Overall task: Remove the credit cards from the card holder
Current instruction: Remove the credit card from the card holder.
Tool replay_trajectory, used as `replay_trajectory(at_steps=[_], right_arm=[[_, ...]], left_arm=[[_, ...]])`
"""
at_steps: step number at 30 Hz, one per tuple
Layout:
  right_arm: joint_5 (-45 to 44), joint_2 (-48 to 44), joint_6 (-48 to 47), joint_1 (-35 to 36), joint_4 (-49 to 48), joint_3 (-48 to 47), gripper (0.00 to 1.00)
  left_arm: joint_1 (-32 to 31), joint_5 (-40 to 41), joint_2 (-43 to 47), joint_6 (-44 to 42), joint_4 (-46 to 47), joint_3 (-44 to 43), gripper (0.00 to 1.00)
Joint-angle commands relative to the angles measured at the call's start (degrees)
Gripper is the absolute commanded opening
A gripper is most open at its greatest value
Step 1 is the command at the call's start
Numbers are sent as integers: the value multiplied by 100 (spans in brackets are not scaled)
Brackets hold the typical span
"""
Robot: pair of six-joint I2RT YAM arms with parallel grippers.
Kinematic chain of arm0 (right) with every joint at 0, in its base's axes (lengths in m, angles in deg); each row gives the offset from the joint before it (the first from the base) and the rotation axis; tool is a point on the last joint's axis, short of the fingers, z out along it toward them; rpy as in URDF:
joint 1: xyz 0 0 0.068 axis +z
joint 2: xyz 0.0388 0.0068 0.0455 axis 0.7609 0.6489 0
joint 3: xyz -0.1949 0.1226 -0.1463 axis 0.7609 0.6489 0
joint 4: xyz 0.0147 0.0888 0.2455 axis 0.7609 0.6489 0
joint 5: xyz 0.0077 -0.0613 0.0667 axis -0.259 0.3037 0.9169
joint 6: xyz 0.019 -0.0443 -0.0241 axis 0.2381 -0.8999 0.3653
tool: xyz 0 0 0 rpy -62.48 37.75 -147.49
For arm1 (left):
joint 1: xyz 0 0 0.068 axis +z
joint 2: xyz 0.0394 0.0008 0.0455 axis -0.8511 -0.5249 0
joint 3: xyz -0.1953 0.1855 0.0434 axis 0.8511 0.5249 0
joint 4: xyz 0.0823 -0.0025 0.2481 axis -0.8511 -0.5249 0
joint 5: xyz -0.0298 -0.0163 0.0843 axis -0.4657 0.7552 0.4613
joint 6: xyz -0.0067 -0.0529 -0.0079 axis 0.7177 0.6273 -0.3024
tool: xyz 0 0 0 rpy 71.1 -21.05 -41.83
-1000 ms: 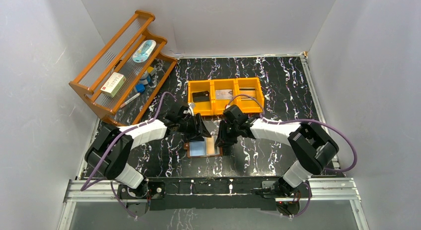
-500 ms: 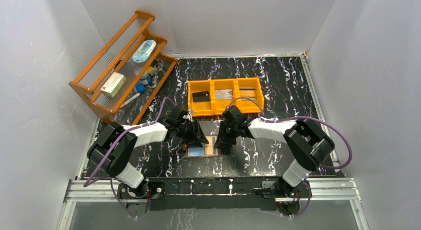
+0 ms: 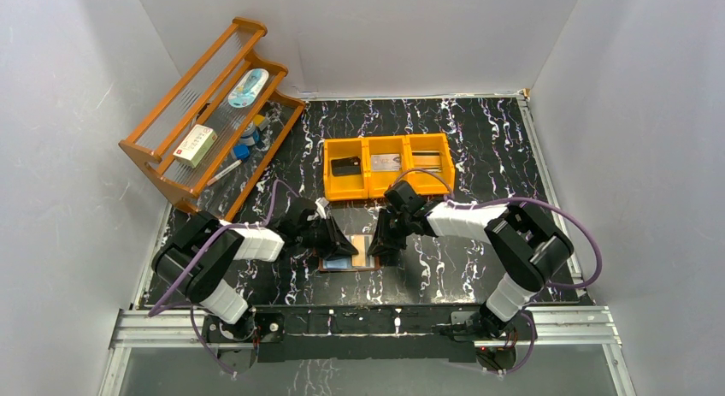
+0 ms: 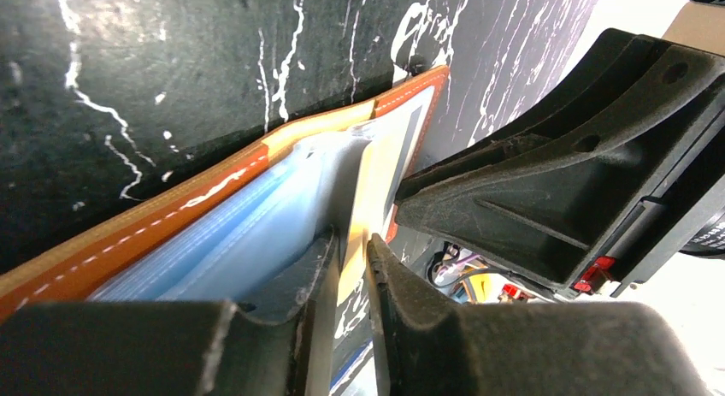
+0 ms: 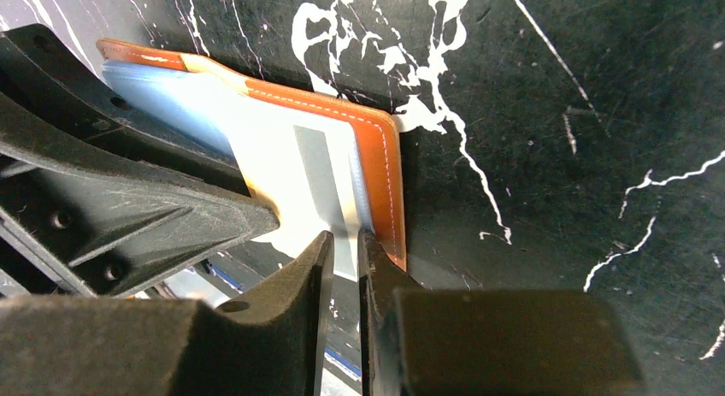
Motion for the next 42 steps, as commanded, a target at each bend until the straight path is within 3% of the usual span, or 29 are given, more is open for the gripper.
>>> replay_trajectory(at_steps=[1,9,13,17,32,42], right_arm=[[-84,401,17,67,53,255,25],[-32,525,39,14,24,273,24],[8,532,43,10,19,265,24],[-19,698,44,7,60,256,24],[-139,836,10,-60,198,195,14],[-248,917,-27,-62,290,134,13]], left_arm=[[-64,38,-122,208,520,300,15],[-68,-66,30,286,1109,533,8],[-66,-199,50,287,1363,536,0],[-64,-278,118,256,1413,519,0],[249,-229,637,-680,-260,279,0],[274,-129,931,-852,-633,311,0]])
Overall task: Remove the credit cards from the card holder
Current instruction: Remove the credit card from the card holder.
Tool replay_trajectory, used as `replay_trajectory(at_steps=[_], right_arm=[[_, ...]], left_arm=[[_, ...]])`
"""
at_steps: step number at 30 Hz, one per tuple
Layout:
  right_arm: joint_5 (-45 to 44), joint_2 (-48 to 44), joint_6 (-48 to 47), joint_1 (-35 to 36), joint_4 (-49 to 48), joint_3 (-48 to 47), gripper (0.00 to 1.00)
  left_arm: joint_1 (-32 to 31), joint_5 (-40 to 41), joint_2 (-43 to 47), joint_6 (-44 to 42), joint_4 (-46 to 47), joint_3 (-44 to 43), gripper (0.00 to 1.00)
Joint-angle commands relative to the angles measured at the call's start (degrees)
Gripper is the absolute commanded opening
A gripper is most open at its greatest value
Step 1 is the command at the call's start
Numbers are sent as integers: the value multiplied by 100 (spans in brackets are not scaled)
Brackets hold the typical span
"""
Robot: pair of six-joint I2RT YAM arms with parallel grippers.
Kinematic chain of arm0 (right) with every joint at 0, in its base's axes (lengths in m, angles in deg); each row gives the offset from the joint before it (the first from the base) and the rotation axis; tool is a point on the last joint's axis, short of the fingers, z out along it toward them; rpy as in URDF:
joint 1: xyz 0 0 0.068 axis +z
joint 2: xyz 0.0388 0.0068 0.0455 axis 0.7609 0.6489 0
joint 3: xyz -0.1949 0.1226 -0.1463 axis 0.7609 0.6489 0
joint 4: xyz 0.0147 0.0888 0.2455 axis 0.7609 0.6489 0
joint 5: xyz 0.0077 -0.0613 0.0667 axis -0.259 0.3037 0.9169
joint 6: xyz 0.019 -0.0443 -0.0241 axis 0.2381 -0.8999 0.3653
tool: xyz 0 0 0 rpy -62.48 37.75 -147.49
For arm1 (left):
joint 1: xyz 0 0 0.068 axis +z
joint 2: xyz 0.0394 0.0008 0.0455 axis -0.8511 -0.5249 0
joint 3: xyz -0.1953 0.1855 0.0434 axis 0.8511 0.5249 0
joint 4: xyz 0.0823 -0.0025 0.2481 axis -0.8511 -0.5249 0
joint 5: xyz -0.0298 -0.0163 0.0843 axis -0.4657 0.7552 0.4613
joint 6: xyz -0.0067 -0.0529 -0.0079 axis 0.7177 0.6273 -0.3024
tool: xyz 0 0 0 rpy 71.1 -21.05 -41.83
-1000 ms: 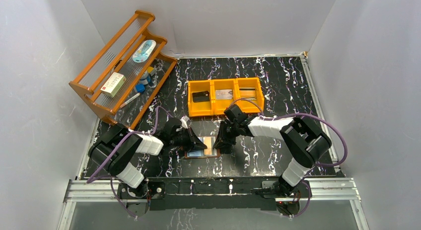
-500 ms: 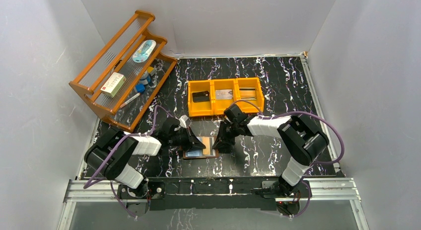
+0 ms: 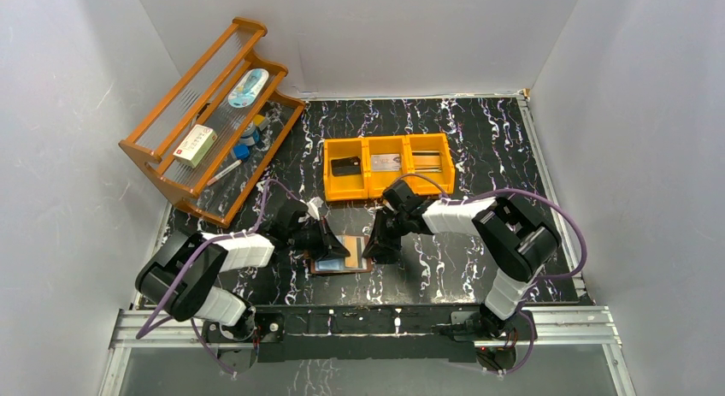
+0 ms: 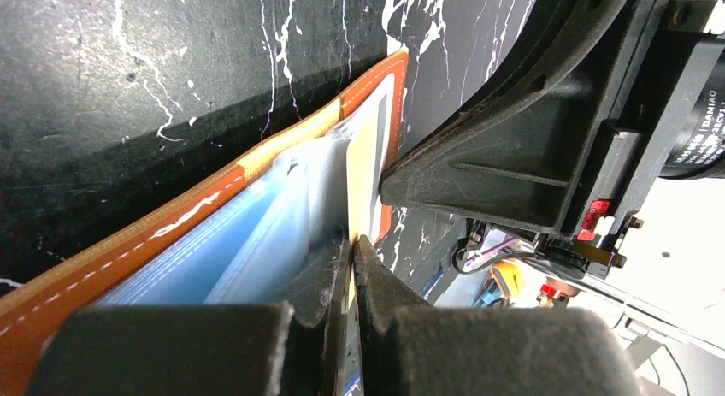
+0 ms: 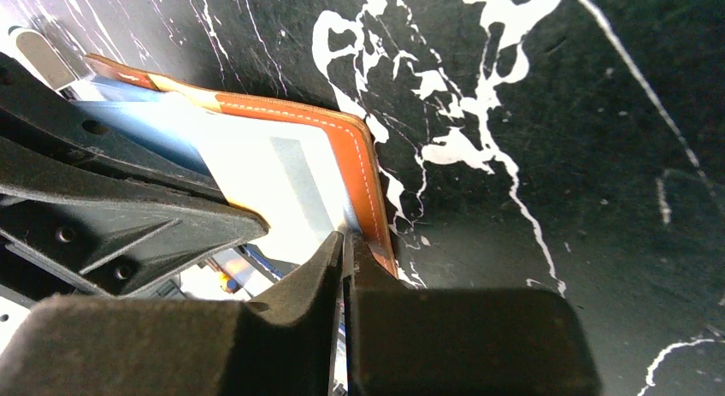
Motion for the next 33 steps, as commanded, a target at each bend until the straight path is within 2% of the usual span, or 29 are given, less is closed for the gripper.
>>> replay_trajectory(at_steps=[1,24,28,33], right_arm=[[-1030,453,-273,66,727,174,12],[-1331,487,-298,23,971,75,9],[-1432,436,-305,3,1031,119,9],[-1406,442,-336,-3,1021,67,9]], left_arm=[[48,16,282,-239,-492,-50,0],[292,50,838,-453,-1040,8,0],[320,382,1183,-729,-1830,-178,0],[359,435,1279,-848,-2026,-227,0]])
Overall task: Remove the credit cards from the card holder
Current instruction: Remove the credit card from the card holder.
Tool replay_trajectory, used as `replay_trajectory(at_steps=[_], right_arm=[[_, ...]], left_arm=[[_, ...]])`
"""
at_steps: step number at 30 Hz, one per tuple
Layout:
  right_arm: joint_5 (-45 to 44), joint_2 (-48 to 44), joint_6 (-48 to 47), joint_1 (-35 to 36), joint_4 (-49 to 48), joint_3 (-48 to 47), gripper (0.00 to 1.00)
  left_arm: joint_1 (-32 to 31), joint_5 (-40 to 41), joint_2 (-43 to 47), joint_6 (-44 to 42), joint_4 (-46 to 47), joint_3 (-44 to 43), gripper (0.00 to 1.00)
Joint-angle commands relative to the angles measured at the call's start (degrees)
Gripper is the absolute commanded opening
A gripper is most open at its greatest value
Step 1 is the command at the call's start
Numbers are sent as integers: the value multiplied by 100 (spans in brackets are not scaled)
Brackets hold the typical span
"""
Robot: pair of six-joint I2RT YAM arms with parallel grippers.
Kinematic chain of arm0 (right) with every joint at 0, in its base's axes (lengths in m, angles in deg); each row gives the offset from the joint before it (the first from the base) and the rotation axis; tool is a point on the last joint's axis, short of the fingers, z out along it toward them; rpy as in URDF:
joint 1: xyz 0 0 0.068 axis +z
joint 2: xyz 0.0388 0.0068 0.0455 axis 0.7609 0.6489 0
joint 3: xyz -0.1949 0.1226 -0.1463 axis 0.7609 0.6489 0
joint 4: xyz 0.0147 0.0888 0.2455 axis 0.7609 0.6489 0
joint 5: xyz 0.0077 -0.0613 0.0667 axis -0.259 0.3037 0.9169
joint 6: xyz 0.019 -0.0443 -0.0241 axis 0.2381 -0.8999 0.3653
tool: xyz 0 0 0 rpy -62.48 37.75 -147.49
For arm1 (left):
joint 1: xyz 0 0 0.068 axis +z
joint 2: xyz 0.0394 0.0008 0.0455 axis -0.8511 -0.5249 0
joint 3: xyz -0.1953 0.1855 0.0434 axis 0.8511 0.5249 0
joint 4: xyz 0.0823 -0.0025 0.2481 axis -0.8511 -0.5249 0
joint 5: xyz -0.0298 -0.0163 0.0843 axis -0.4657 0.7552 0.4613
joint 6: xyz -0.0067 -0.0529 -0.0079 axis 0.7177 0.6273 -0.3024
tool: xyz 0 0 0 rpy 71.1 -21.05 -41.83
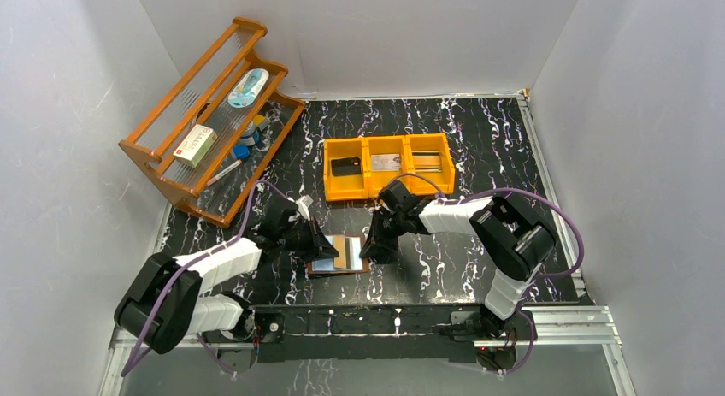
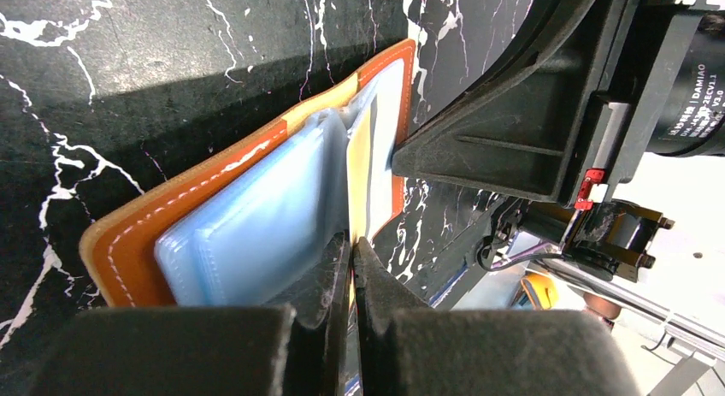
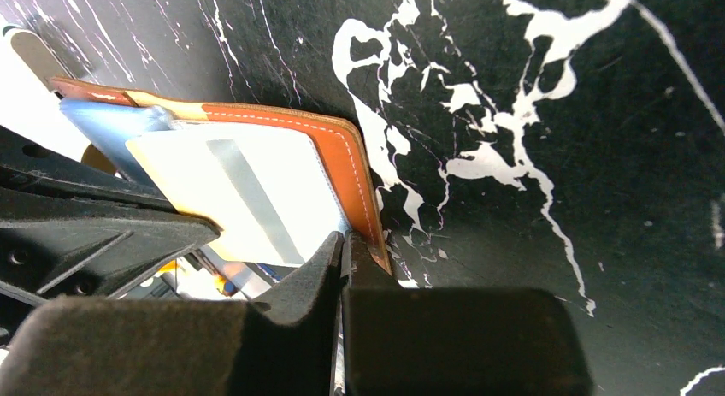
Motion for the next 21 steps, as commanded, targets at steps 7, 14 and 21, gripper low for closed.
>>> replay_trajectory(at_steps=[7,14,21], right_arm=[[-953,194,-524,-90,706,127,14],[17,-233,-645,-7,138,-348,34],[138,-122,-649,329,32,-580,36]], left_arm=[[64,-161,-205,-220,-175,-194,0],[62,-297,-397,20,267,-137,4],[65,-312,-466,98,399,-82,5]])
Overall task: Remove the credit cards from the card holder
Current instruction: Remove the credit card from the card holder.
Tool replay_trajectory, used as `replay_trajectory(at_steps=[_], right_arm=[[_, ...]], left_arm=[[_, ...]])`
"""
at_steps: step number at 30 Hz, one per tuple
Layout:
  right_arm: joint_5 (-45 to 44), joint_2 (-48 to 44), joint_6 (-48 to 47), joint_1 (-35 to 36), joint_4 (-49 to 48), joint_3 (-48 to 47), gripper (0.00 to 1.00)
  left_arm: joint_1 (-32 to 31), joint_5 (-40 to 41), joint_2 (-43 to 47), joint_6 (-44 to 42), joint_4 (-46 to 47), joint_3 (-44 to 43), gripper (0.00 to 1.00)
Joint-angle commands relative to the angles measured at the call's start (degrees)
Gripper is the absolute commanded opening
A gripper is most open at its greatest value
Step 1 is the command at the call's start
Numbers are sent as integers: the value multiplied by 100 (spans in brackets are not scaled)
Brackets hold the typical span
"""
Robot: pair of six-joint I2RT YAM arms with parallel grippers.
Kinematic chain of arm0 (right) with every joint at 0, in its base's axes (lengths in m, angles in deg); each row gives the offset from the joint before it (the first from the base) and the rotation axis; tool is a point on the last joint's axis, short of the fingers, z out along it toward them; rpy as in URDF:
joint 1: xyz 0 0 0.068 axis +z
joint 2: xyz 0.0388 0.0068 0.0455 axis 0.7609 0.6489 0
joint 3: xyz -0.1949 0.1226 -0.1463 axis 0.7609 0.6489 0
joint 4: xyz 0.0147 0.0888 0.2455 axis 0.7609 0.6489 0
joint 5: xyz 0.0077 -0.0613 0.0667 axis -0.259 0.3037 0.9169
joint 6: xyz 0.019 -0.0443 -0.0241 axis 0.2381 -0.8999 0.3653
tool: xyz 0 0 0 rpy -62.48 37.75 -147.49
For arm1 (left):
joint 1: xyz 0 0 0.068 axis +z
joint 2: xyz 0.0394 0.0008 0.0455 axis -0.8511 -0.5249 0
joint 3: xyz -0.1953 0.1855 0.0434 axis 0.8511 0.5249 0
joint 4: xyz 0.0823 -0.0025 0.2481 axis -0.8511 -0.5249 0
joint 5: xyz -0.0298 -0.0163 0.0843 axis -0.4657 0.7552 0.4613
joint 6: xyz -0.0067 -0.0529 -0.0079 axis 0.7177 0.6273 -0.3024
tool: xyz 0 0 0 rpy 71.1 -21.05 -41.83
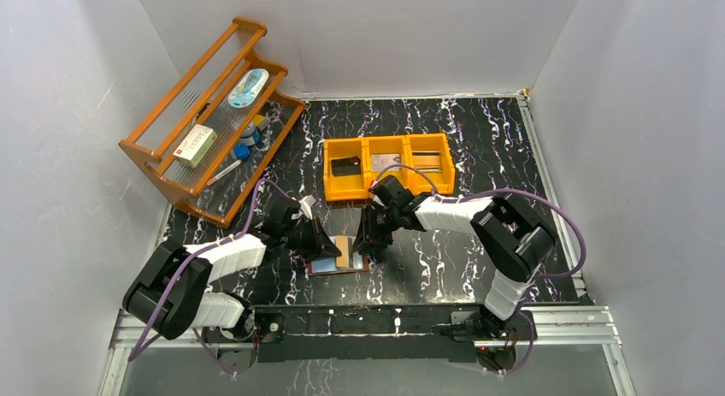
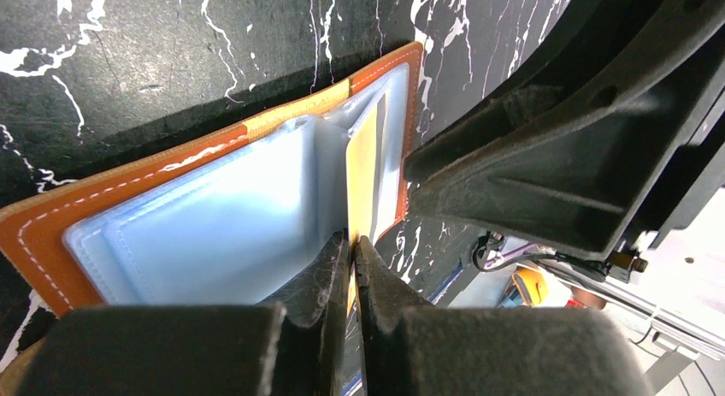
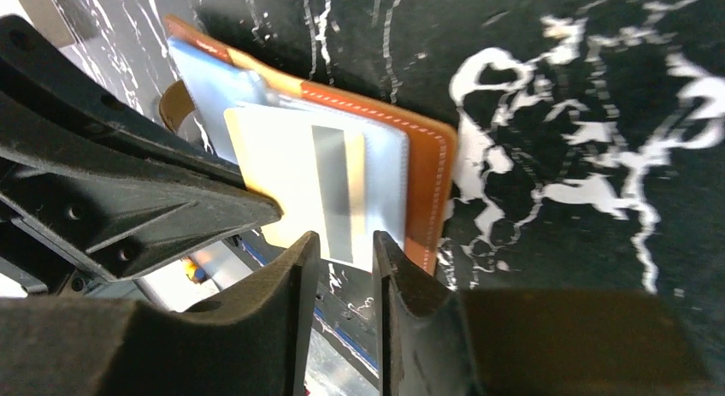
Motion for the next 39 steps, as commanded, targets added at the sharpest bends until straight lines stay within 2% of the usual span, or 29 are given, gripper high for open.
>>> replay_trajectory(at_steps=[1,5,8,16,17,23,27,39], right_arm=[[136,-20,-135,201,-160,-144,34],[244,237,-116,228,-271,-49,29],[-5,424,-132,229,174,-102,31],[-708,592,75,221,710,110,18],[-748,603,76,216,752,109,17],[-834,638,94,193,840,87,15],[-882,649,85,178,891,58,15],[-984,645,66,109,968,56,11]], left_arm=[[38,-135,-13,40,95,-20,4],[38,-109,2,-43,-28,-74,4],[43,-85,54,-41,-50,-61,6],[38,-67,249,-152,-315,-150,20],[38,-52,289,-152,-322,-151,19],[38,-88,331,-148,-279,-162,0],[40,-20,362,-135,-329,-157,0],[48,386,629,-586,-1249,-447,0]])
